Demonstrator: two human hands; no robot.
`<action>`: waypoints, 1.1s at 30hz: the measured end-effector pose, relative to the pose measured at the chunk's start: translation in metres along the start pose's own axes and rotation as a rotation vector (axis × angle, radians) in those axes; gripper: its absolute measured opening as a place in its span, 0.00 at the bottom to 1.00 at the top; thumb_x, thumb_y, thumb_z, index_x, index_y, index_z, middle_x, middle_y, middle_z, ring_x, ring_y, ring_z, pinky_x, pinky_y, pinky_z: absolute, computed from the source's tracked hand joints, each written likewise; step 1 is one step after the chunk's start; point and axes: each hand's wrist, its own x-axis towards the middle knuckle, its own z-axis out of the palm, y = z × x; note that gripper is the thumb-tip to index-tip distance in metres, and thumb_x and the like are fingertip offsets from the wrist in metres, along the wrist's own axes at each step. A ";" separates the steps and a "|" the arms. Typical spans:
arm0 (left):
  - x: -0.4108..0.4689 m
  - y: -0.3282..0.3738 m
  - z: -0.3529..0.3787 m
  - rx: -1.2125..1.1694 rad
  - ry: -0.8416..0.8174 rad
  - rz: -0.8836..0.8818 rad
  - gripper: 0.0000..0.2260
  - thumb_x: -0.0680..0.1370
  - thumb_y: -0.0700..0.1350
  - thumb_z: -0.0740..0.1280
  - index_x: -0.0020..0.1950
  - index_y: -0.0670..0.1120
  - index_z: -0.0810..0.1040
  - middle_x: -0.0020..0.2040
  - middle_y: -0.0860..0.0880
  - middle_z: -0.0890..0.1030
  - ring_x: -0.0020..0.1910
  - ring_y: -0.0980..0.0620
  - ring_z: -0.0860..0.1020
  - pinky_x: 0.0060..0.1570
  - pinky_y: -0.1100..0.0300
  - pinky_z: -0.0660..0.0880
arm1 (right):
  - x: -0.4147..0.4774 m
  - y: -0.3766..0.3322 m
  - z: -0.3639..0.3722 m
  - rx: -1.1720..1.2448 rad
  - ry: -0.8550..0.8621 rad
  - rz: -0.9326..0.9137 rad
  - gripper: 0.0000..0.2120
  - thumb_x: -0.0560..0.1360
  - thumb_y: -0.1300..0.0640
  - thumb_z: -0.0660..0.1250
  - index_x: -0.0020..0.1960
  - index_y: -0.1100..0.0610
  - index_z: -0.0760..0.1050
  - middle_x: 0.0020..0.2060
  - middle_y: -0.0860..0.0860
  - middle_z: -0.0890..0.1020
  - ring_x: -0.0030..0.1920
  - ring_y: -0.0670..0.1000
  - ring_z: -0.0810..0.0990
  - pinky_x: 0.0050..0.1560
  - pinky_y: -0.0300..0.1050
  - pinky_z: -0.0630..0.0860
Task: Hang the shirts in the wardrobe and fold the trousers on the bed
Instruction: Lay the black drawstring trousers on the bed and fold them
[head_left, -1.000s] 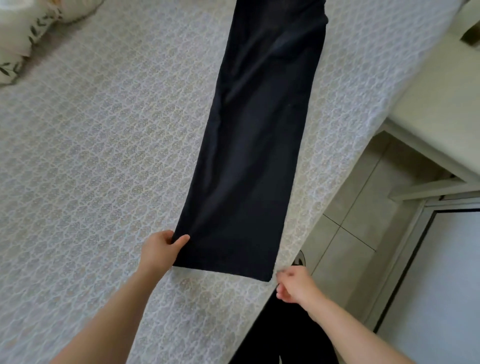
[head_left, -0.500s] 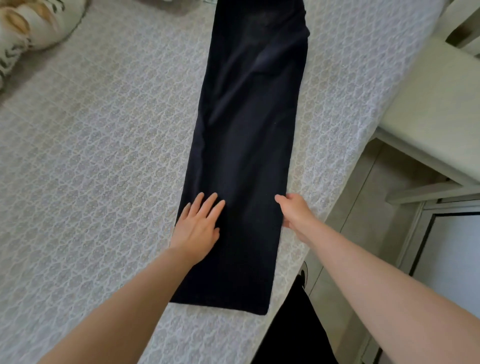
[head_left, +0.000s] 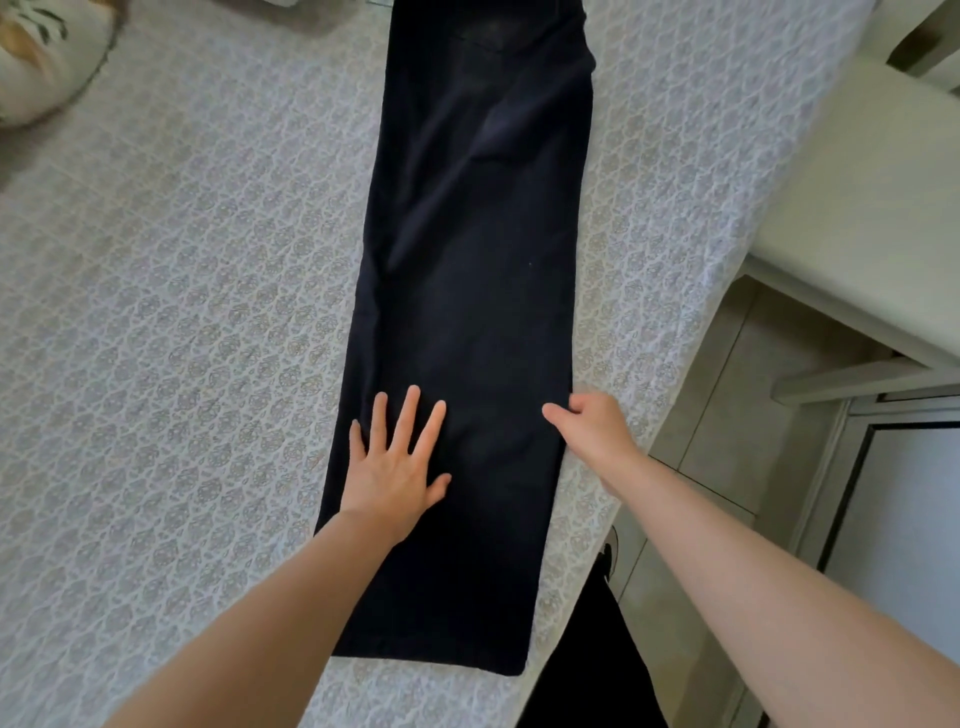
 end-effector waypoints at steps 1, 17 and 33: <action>0.000 0.000 0.000 0.020 -0.006 0.004 0.40 0.80 0.66 0.50 0.74 0.53 0.23 0.79 0.44 0.30 0.78 0.36 0.37 0.75 0.37 0.51 | 0.000 0.003 -0.002 -0.009 -0.011 0.024 0.14 0.75 0.59 0.66 0.45 0.73 0.75 0.41 0.67 0.81 0.43 0.68 0.80 0.46 0.56 0.81; 0.137 0.005 -0.100 -0.134 0.093 -0.018 0.33 0.82 0.59 0.55 0.81 0.52 0.42 0.81 0.48 0.43 0.80 0.40 0.44 0.77 0.42 0.51 | 0.122 -0.107 -0.060 0.308 -0.215 0.014 0.08 0.78 0.53 0.66 0.56 0.53 0.77 0.51 0.51 0.84 0.50 0.52 0.84 0.53 0.54 0.81; 0.241 0.033 -0.177 -0.085 0.251 -0.143 0.24 0.79 0.52 0.65 0.72 0.43 0.71 0.69 0.42 0.72 0.53 0.37 0.76 0.46 0.46 0.76 | 0.231 -0.188 -0.125 0.379 -0.314 0.123 0.08 0.76 0.60 0.66 0.54 0.57 0.79 0.47 0.53 0.85 0.47 0.53 0.84 0.52 0.52 0.81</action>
